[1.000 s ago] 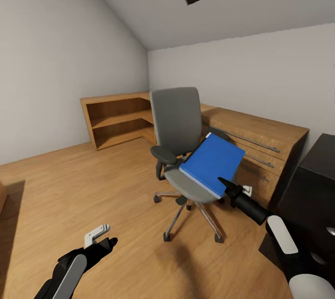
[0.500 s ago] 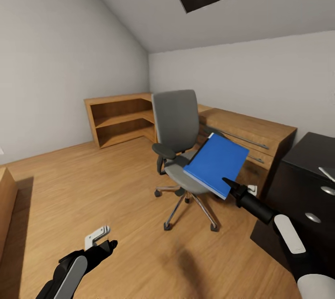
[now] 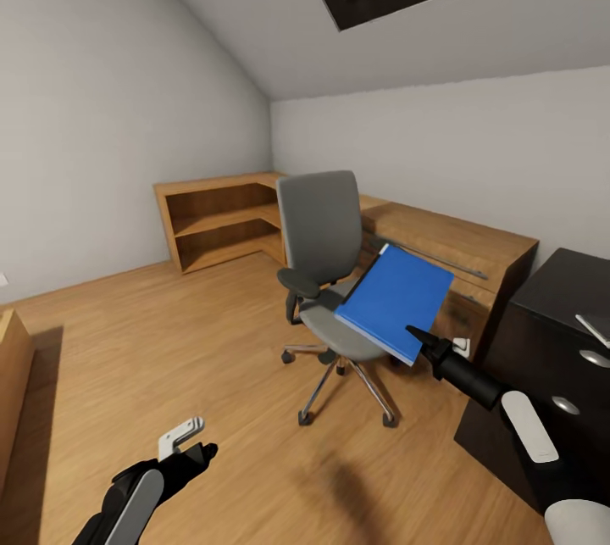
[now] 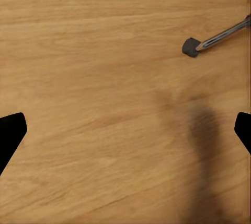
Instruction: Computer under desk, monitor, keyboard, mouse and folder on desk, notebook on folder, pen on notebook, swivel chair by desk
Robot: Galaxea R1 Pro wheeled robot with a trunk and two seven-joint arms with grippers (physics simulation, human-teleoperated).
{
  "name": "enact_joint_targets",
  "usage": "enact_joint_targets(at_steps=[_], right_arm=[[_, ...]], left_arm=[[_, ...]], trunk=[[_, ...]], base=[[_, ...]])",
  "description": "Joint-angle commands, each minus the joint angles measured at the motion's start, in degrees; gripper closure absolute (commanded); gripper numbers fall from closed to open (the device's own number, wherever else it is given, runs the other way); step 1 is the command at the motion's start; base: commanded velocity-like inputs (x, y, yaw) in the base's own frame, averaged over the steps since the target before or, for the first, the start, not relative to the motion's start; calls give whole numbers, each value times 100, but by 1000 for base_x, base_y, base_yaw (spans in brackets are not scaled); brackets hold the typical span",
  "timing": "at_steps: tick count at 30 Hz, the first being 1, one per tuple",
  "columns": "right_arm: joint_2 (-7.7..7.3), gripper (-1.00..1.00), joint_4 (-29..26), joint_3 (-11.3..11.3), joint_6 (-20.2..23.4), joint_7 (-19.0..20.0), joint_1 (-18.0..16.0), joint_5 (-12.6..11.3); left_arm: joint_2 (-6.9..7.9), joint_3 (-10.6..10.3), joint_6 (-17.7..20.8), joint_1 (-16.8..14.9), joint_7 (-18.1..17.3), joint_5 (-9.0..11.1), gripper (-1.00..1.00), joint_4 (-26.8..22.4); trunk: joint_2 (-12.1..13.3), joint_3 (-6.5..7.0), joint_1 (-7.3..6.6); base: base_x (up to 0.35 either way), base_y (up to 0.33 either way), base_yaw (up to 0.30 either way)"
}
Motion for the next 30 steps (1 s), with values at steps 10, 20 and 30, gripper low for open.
enact_joint_targets(at_steps=[10, 20, 30], right_arm=[[21, 100, 19, -11, 25, 33, -4, -16], [13, 100, -6, -11, 23, 77, 5, -5], [10, 100, -6, -11, 27, 79, 39, -3]], left_arm=[[-10, -18, 3, -3, 58, 66, -100, 1], [-10, -18, 3, -3, 58, 60, -100, 2], [-10, -18, 3, -3, 58, 57, -100, 1]], trunk=[[400, 174, -221], [801, 372, -441], [1202, 609, -660]], base=[[0, 0, 0], [0, 0, -33], [0, 0, -120]])
